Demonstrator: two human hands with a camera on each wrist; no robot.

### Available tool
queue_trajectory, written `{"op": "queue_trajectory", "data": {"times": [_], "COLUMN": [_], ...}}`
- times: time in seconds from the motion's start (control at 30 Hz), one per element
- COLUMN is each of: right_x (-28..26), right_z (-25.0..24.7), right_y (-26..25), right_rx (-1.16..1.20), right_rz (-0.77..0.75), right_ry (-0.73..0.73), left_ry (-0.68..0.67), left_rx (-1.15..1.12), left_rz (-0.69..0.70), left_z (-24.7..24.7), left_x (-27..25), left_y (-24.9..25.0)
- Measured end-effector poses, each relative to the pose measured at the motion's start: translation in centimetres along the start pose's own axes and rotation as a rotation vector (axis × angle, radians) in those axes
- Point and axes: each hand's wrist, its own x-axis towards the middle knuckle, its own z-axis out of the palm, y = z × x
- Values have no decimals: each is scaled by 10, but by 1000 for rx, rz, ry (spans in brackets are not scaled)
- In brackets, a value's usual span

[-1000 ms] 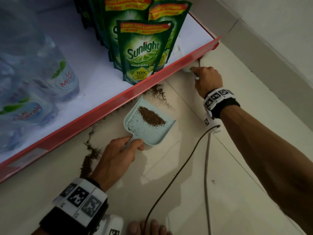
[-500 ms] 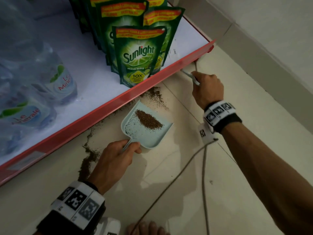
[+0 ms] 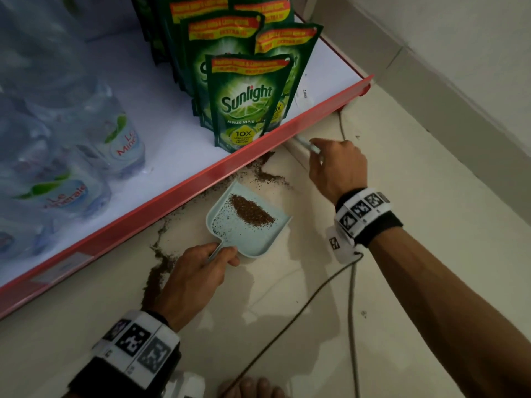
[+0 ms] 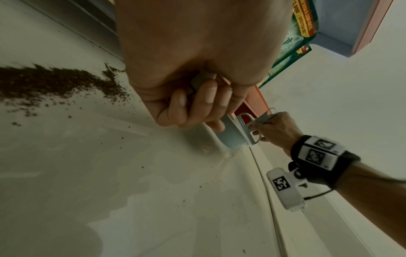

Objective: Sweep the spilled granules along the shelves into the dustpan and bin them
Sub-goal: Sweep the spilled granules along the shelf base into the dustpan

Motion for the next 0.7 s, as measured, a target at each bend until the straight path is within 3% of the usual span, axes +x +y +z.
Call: {"op": "queue_trajectory", "data": {"times": [0.1,0.3,0.4,0.57,0.7], "right_x": [15,-38,-55,-3,29], "right_z": [6,14,5,2,14], "right_y": [6,-31,-40,-18,-12], "right_rx": [-93,50,113,1,-40], "right_rz": [70,-141,-207,-2,30], "right_ry": [-105,-254,-223,-4,-95], "left_ry": [-3,12,5,2,6], "left_rx": [6,-13,-18,-40,-29], "left_rz": [-17,-19,-35,-40,-50], "left_z": [2,4,2,0,2], "left_x": [0,0,0,-2,-1], "left_y": [0,-5,-12,-11,-11]}}
